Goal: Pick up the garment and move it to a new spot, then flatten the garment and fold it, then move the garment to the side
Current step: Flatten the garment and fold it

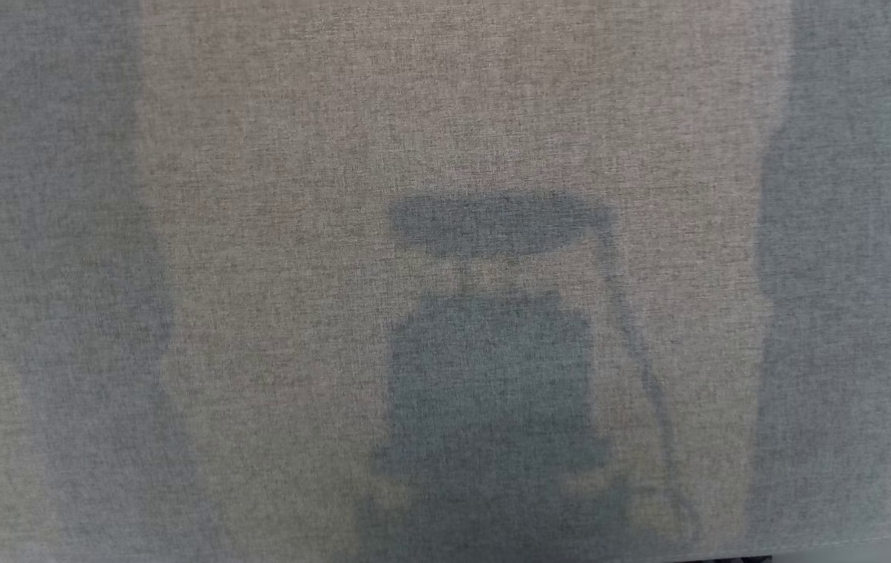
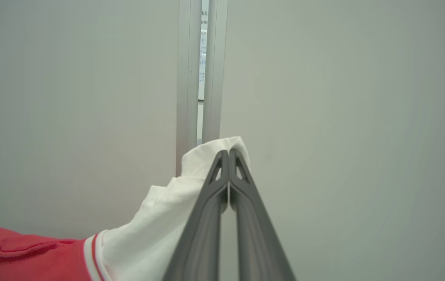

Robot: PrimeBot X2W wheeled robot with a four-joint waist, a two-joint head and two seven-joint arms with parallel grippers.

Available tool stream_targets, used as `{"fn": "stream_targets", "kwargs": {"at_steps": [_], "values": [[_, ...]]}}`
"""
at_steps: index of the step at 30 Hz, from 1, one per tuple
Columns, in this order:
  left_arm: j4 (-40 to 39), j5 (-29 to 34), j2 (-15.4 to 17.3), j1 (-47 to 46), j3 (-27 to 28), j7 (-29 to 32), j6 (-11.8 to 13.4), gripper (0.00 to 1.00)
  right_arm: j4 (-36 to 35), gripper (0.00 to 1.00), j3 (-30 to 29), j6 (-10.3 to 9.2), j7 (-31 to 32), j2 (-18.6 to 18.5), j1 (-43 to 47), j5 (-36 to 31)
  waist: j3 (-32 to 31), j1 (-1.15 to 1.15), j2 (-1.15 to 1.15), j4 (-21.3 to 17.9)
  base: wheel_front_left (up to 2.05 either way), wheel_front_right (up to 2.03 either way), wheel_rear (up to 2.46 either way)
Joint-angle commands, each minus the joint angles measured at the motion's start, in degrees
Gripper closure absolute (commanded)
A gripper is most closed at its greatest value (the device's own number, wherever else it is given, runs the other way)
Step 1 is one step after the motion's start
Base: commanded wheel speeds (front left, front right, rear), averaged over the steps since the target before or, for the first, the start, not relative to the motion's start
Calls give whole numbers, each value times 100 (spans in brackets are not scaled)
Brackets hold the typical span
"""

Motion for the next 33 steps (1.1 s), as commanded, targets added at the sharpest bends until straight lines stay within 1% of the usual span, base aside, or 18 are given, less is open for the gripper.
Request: {"fn": "stream_targets", "kwargs": {"at_steps": [1, 2, 4, 6, 8, 9, 10, 14, 17, 21, 23, 24, 27, 29, 31, 33], "values": [[149, 55, -48, -144, -29, -300, -64, 100, 115, 100, -19, -6, -220, 23, -210, -132, 168, -2, 0, 90, 0, 0, 0], [249, 48, -90, -228, -18, -555, -116, 100, 183, 100, -23, -6, -408, 21, -339, -195, 219, -2, 0, 97, 0, 0, 0], [490, 68, -99, -351, 45, -1008, -120, 100, 369, 100, -35, -7, -710, 28, -522, -317, 313, -2, 0, 105, 0, 0, 0], [711, 120, -95, -386, 21, -1434, -192, 100, 589, 100, -30, -6, -966, -2, -593, -441, 374, -2, 0, 108, 0, 0, 0], [965, 159, -63, -387, -26, -1724, -240, 100, 841, 100, -9, -7, -1055, -58, -562, -551, 451, -2, 0, 122, 0, 0, 0], [965, 159, -63, -387, -26, -1724, -240, 100, 841, 100, -9, -7, -1055, -58, -562, -551, 451, -2, 0, 122, 0, 0, 0], [1091, 139, -71, -367, -45, -1838, -284, 100, 983, 100, 63, -6, -1065, -77, -498, -582, 505, -2, 0, 129, 0, 0, 0], [1664, 165, -72, 102, -329, -1970, -431, 100, 1415, 100, 257, -7, -1282, -187, -40, -402, 650, -2, 0, 158, 0, 0, 0], [1959, 68, 40, 367, -482, -2027, -500, 100, 1599, 100, 459, -7, -1448, -333, 338, -194, 652, -2, 0, 147, 0, 0, 0], [2251, -78, 70, 843, -677, -2122, -519, 100, 1789, 100, 547, -8, -1594, -546, 856, 79, 543, -2, 0, 148, 0, 0, 0], [2278, -312, 70, 1038, -821, -2110, -516, 100, 1838, 100, 503, -7, -1702, -591, 1104, 368, 464, -2, 0, 129, 0, 0, 0], [2274, -382, 66, 1144, -860, -2116, -517, 100, 1825, 100, 482, -8, -1735, -594, 1201, 492, 435, -2, 0, 126, 0, 0, 0], [2147, -619, 122, 1468, -1102, -2047, -518, 100, 1671, 100, 721, -7, -1839, -619, 1640, 751, 308, -2, 0, 79, 0, 0, 0], [1998, -777, 215, 1732, -1242, -2076, -518, 100, 1478, 100, 921, -7, -1902, -664, 2033, 951, 151, -2, 0, 44, 0, 0, 0], [1793, -775, 391, 2067, -1529, -2070, -518, 100, 1211, 100, 1112, -7, -1923, -744, 2527, 1220, -51, -2, 0, 16, 0, 0, 0], [1567, -977, 496, 2493, -1699, -1945, -516, 100, 857, 100, 1202, -8, -1896, -819, 3114, 1555, -242, -2, 0, -8, 0, 0, 0]]}}
